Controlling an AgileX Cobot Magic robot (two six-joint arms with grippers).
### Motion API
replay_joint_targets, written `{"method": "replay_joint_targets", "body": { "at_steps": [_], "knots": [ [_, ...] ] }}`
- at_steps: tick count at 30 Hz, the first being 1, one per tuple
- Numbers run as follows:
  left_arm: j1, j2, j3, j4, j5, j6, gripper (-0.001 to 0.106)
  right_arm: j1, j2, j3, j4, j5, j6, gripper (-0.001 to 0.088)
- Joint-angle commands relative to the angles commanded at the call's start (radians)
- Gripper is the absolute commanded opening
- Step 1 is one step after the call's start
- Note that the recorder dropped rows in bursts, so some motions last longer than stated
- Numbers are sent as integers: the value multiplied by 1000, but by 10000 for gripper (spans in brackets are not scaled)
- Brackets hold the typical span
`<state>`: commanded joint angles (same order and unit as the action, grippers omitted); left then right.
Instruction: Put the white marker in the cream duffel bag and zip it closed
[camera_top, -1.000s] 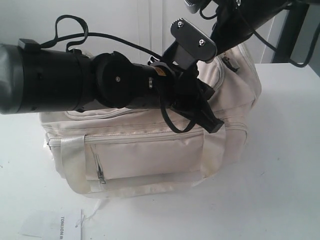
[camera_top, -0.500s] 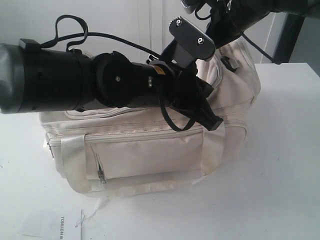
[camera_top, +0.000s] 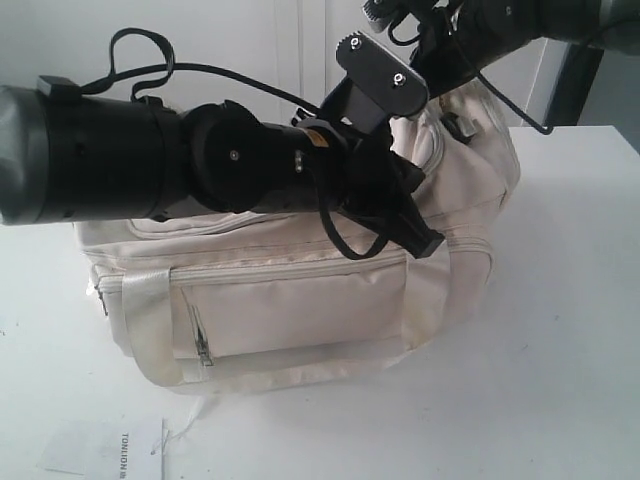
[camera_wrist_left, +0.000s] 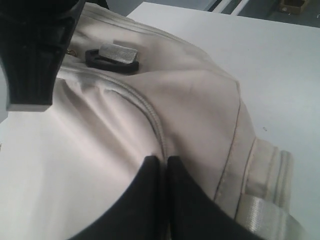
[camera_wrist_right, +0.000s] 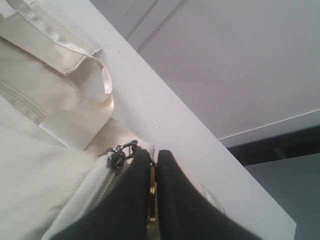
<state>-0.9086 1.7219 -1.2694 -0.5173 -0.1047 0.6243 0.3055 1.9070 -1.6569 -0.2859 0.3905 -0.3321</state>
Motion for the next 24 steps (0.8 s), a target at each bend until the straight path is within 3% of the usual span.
{"method": "replay_joint_targets", "body": {
  "at_steps": [6,8,11,17,24],
  "knots": [
    [0,0,0,-6,-7,0,553,0,-11,0,6,31,10,593],
    [0,0,0,-6,-18,0,670,0,-21,0,4,33,29,694],
    [0,-2,0,-6,-20,0,744,0,-48,0,4,47,69,702],
    [0,-49,0,-6,-6,0,745,-4,-113,0,0,133,147,696],
    [0,-105,0,-6,86,0,745,-6,-168,2,33,345,181,588]
  ]
}}
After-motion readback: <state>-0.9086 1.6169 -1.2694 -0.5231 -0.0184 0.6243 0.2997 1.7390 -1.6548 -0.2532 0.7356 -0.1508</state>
